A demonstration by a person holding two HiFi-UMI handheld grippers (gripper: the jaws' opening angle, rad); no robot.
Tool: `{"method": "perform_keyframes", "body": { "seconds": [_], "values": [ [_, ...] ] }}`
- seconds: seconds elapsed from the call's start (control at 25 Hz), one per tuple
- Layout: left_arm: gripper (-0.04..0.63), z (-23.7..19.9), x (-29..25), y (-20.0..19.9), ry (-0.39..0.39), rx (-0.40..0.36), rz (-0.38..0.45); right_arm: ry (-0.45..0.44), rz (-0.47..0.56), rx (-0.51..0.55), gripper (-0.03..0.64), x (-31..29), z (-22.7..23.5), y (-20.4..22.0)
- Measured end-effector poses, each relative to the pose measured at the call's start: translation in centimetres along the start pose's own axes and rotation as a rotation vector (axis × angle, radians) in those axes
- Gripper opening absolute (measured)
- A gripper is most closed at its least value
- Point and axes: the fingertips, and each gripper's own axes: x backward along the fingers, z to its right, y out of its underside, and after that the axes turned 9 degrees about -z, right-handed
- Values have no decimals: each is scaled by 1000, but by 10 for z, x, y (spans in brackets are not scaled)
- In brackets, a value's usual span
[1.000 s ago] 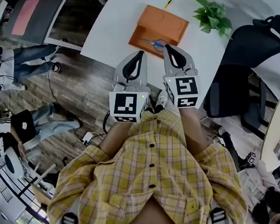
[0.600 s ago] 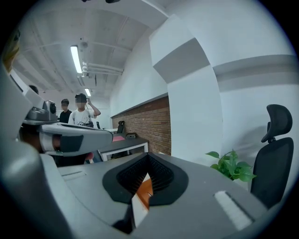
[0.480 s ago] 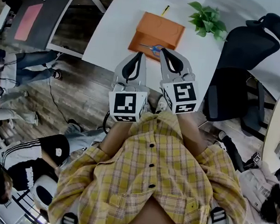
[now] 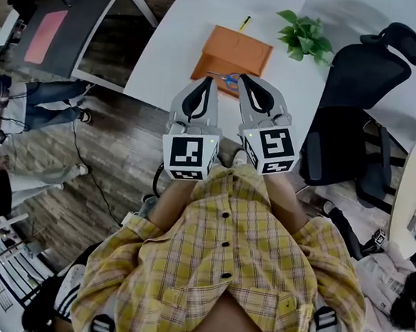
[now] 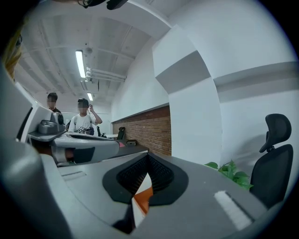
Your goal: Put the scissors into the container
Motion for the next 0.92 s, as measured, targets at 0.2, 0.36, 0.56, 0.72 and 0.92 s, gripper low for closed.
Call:
{"method": "perform_keyframes", "body": {
  "seconds": [0.2,0.36,0.56,0.72,0.92],
  "values": [
    [0,2,6,-5,4,-9,12,3,20,6,6,8,-5,-8],
    [0,4,11,-9,4,-9,21,4,29,12,6,14,-9,-12],
    [0,6,9,-12,3,-9,29,8,38,5,6,15,-4,-14],
    [0,9,19,-12,3,-12,38,11,46,10,6,24,-11,-15],
    [0,13,51,-12,0,-11,61,14,66,35,6,46,-35,-17]
  ]
}}
